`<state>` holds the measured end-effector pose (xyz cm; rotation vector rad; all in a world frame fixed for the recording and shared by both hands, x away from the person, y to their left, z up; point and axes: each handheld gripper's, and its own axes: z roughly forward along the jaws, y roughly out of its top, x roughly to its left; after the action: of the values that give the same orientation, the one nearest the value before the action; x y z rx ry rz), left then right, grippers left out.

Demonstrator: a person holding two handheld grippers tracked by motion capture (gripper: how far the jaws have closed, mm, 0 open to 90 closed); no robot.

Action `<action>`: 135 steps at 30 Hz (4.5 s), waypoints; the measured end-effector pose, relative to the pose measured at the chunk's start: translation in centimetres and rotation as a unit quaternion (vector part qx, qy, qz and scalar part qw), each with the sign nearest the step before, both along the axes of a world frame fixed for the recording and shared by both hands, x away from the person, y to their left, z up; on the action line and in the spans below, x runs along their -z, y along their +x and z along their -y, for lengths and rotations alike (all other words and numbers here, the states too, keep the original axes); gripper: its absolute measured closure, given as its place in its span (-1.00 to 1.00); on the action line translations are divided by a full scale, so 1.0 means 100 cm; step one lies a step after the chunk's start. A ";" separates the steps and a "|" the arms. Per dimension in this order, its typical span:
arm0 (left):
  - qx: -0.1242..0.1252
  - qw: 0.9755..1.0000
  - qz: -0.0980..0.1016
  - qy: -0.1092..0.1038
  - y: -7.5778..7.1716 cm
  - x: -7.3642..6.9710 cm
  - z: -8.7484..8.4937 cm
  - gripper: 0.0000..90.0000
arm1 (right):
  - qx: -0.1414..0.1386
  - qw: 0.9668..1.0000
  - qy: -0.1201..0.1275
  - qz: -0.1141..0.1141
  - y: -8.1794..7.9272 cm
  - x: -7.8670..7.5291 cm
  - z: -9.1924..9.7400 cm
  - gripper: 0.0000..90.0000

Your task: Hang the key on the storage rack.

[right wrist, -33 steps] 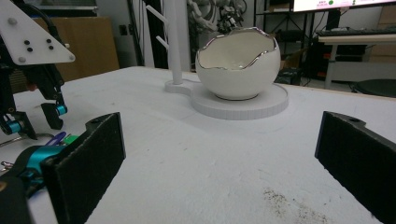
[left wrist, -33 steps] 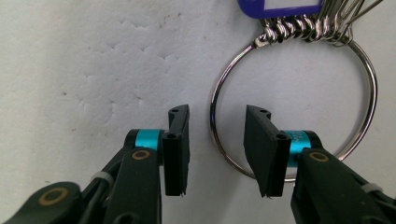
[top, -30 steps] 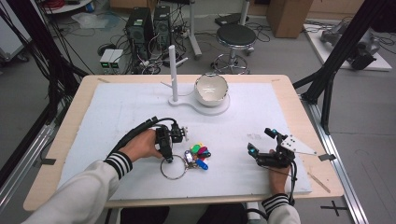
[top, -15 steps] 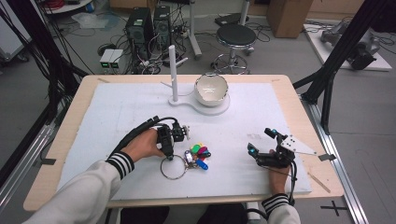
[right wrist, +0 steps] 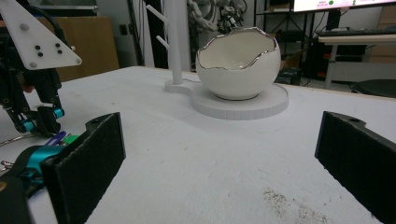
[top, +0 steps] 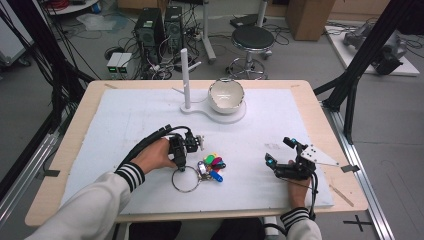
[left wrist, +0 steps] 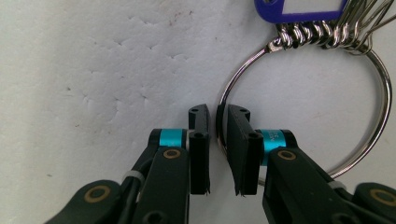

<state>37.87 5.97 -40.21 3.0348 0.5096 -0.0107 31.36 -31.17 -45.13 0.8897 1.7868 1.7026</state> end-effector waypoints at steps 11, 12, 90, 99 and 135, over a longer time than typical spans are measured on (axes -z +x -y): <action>-0.006 1.000 0.003 0.009 -0.001 0.001 0.004 0.87 | 0.000 1.000 0.001 -0.001 0.000 0.000 0.000 -0.97; -0.006 1.000 0.003 0.009 -0.001 0.001 0.004 0.88 | 0.000 1.000 0.001 -0.001 0.000 0.000 0.000 -0.97; -0.152 0.857 0.226 -0.438 0.065 -0.088 -0.119 0.94 | 0.000 1.000 -0.003 -0.004 0.000 0.000 -0.001 -0.97; -0.163 0.846 0.236 -0.450 0.074 -0.085 -0.115 0.95 | 0.000 1.000 -0.003 -0.004 0.000 0.000 -0.001 -0.97; -0.230 0.836 0.247 -0.433 0.103 -0.058 -0.119 0.94 | 0.000 1.000 -0.001 -0.006 0.000 0.000 -0.001 -0.97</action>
<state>48.14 17.84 -34.45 1.8730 0.8625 0.4267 31.37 -31.07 -45.12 0.8995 1.7965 1.6985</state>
